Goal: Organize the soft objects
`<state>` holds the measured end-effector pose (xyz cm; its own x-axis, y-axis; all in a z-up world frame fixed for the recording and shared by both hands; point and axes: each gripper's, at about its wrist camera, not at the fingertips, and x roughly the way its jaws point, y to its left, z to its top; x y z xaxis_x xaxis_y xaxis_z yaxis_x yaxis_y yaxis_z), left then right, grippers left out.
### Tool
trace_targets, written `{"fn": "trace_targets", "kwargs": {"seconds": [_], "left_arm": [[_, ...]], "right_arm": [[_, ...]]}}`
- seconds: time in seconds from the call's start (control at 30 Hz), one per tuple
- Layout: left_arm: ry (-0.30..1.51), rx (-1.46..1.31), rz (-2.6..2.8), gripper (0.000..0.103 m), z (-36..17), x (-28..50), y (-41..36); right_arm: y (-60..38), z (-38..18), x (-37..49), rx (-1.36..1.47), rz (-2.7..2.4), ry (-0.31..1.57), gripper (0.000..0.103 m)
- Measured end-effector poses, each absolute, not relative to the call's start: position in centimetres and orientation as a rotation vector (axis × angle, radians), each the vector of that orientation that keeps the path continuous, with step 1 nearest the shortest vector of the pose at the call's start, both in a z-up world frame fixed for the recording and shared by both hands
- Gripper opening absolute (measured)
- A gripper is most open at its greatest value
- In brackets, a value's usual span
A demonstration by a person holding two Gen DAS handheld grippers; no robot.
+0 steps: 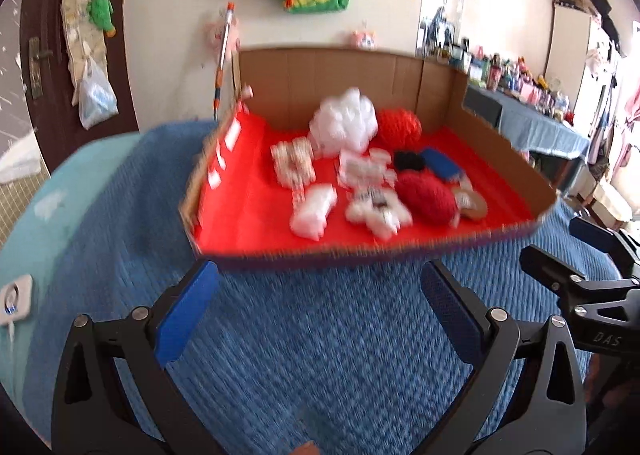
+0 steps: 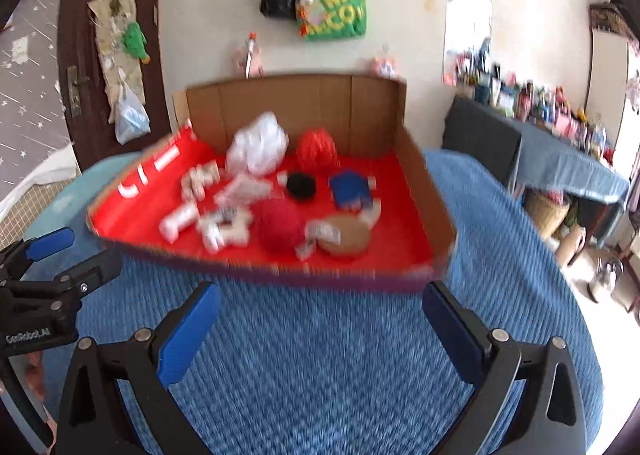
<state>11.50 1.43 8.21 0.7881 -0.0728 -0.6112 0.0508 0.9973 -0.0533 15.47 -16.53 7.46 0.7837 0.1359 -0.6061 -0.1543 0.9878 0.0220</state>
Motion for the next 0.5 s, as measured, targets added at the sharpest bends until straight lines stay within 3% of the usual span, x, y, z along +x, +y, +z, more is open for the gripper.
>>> {"fn": "trace_targets", "kwargs": {"seconds": [0.5], "left_arm": [[0.889,0.003,-0.005,0.103,2.2,13.3,0.0]], "right_arm": [[-17.3,2.0,17.3,-0.023,0.068,0.891,0.103]]}}
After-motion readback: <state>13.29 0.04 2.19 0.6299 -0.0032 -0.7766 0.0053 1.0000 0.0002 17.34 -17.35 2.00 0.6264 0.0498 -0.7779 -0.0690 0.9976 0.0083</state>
